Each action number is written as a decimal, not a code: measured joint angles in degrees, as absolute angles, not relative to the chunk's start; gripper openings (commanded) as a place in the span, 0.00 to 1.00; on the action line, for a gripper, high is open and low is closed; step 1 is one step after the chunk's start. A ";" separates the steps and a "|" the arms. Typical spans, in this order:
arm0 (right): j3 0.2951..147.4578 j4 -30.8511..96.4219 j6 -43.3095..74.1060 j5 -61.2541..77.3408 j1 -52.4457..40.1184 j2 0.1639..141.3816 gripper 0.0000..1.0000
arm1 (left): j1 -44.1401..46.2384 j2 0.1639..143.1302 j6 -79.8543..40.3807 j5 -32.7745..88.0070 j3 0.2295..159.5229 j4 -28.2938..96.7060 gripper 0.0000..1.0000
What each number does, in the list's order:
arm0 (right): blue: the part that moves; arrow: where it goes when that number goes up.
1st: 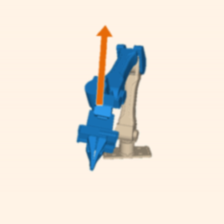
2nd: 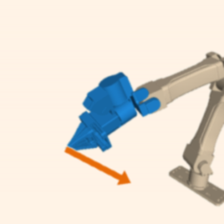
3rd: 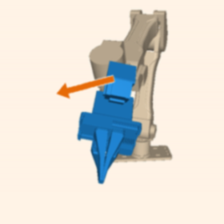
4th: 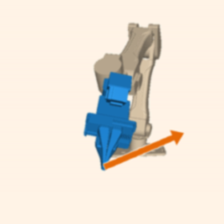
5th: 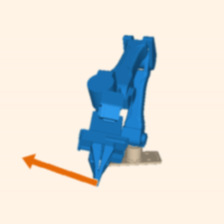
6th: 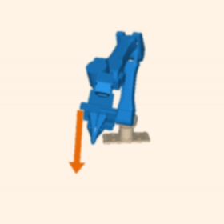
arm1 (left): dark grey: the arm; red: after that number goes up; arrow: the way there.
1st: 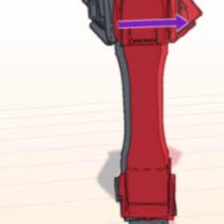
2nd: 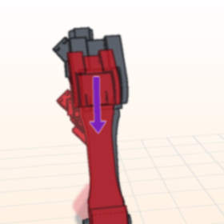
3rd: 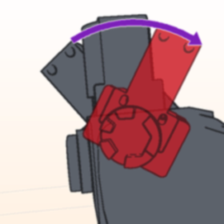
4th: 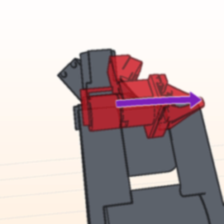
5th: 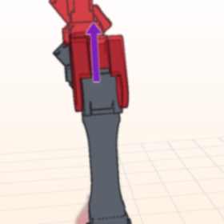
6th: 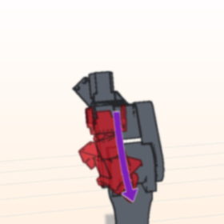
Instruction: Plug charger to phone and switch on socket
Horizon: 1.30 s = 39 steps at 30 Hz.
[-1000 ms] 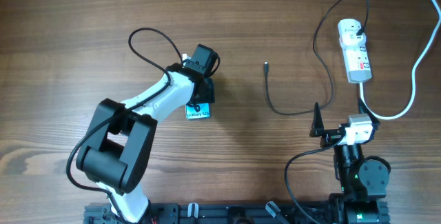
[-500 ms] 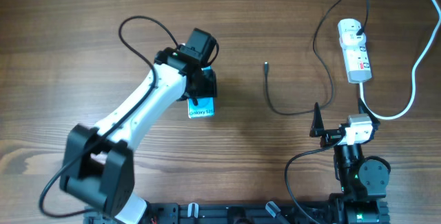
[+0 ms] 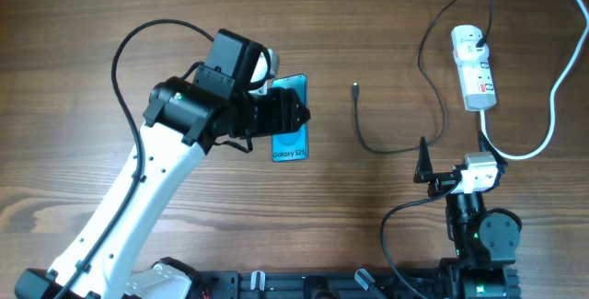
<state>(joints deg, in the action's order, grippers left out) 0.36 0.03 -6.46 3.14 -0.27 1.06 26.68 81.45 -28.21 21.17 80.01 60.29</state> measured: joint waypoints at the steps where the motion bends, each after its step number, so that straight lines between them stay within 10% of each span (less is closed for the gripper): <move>1: 0.36 0.03 -6.46 3.14 -0.27 1.06 0.99 | 26.68 81.36 -28.49 21.91 80.05 60.71 0.60; 20: 0.36 0.03 -5.28 3.55 -0.27 1.06 1.00 | 21.47 81.49 -44.93 26.44 80.09 61.17 0.57; 32: 0.36 -1.10 63.96 15.55 -0.27 6.81 1.00 | 14.59 96.49 -40.58 37.23 80.44 61.73 0.57; 39: 0.36 -1.63 78.74 30.63 -0.27 15.53 0.99 | 14.59 97.19 -40.36 37.45 80.44 61.71 0.57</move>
<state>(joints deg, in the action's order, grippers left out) 0.36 -1.63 78.74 30.63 -0.27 15.53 14.59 97.19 -40.36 37.45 80.44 61.71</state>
